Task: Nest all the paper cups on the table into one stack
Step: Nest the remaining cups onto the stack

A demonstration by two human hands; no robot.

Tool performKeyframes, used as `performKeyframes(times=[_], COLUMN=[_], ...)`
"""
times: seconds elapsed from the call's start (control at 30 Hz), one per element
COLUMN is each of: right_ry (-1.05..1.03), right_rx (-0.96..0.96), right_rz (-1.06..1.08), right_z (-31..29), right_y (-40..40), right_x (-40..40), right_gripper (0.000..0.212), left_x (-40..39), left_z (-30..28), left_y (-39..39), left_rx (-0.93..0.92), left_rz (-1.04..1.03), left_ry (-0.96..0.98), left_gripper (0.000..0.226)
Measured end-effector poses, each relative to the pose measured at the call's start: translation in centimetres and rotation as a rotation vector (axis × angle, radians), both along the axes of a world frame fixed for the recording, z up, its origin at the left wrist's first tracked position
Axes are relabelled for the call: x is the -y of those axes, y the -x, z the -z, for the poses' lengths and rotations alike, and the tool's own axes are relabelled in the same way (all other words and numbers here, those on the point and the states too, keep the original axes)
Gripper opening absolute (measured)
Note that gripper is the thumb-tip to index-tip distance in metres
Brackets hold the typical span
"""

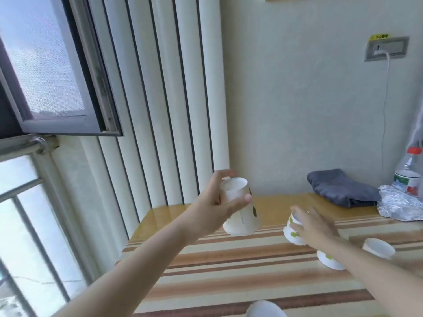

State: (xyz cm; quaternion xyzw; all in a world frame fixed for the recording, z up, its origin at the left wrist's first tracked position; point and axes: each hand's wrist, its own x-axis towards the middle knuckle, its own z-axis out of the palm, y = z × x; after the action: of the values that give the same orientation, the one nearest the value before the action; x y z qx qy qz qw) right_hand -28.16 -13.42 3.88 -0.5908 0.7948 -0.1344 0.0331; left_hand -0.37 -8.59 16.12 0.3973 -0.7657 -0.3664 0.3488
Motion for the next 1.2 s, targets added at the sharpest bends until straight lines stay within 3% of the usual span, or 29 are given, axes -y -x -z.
performKeyframes(times=[0.13, 0.33, 0.57, 0.8, 0.93, 1.07, 1.2], right_ry=[0.216, 0.429, 0.525, 0.4, 0.289, 0.146, 0.07], right_rx=[0.284, 0.389, 0.484, 0.438, 0.387, 0.391, 0.444], right_rz=[-0.154, -0.222, -0.348, -0.551, -0.593, -0.621, -0.631], right_z=[-5.5, -12.6, -14.6, -12.9, -10.6, -7.5, -6.2], right_y=[-3.9, -6.0, -7.1, -10.2, -11.5, -12.2, -11.6], right_x=[-5.1, -15.0, -23.4, -24.8, -24.2, -24.1, -23.7], right_gripper=[0.064, 0.051, 0.044, 0.049, 0.05, 0.05, 0.05], left_x=[-5.8, -13.3, -15.8, -16.5, -15.7, -13.4, -10.1], left_z=[-1.7, 0.2, 6.4, 8.9, 8.4, 7.6, 7.2], left_y=[-1.7, -2.4, -1.5, -4.0, -6.9, -7.5, -5.6], left_rx=[-0.011, -0.016, 0.066, -0.048, -0.14, -0.375, -0.401], left_rz=[0.089, 0.18, 0.138, 0.203, 0.194, 0.121, 0.094], left_ry=[0.01, -0.001, -0.083, -0.269, -0.289, -0.396, -0.433], left_gripper=[0.047, 0.043, 0.051, 0.09, 0.082, 0.083, 0.075])
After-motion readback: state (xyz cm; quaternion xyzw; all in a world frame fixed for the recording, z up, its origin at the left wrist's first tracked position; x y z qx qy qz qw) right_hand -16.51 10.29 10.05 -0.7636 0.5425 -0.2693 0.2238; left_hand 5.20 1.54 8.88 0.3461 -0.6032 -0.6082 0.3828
